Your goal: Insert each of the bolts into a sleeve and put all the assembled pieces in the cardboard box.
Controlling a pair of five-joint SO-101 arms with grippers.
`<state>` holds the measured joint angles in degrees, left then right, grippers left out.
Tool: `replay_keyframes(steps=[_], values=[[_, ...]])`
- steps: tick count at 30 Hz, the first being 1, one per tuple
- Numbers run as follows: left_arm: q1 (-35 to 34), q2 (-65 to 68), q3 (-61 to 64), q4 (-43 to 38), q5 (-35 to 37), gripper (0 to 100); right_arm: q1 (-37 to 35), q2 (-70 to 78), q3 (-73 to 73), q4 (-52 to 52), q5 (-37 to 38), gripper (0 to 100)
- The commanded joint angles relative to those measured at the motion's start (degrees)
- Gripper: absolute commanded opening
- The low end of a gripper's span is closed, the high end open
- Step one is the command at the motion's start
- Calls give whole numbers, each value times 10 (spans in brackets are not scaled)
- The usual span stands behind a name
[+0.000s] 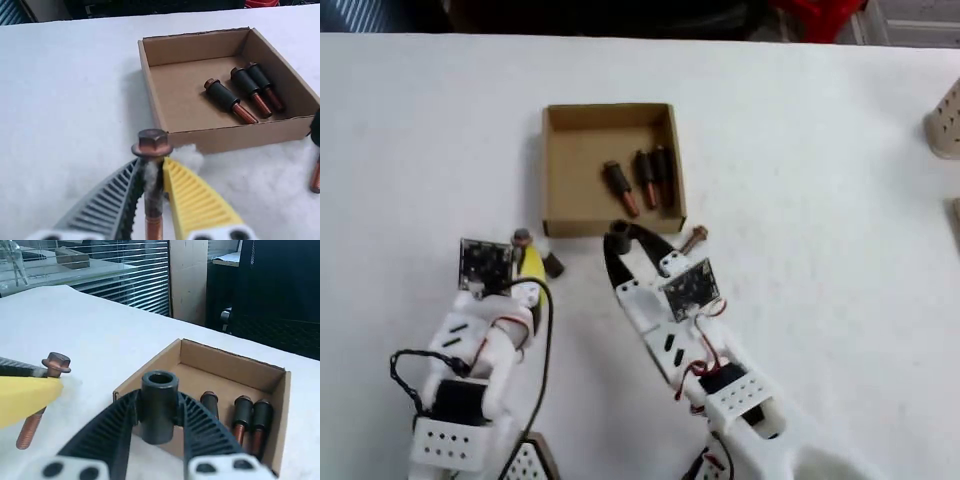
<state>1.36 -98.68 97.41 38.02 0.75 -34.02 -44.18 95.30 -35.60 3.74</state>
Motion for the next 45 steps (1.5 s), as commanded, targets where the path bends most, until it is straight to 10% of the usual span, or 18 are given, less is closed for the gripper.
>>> replay_keyframes(steps=[1, 16, 32, 45], values=[[-1, -13, -3, -29, 8, 20, 3, -10, 6, -23, -5, 16], [81, -15, -9, -218, 4, 20, 4, -9, 6, -21, -6, 15], [181, 160, -284, -224, 7, 20, 29, -9, 6, -23, -6, 15], [251, 189, -209, -353, 16, 20, 29, -9, 6, -23, -6, 15]])
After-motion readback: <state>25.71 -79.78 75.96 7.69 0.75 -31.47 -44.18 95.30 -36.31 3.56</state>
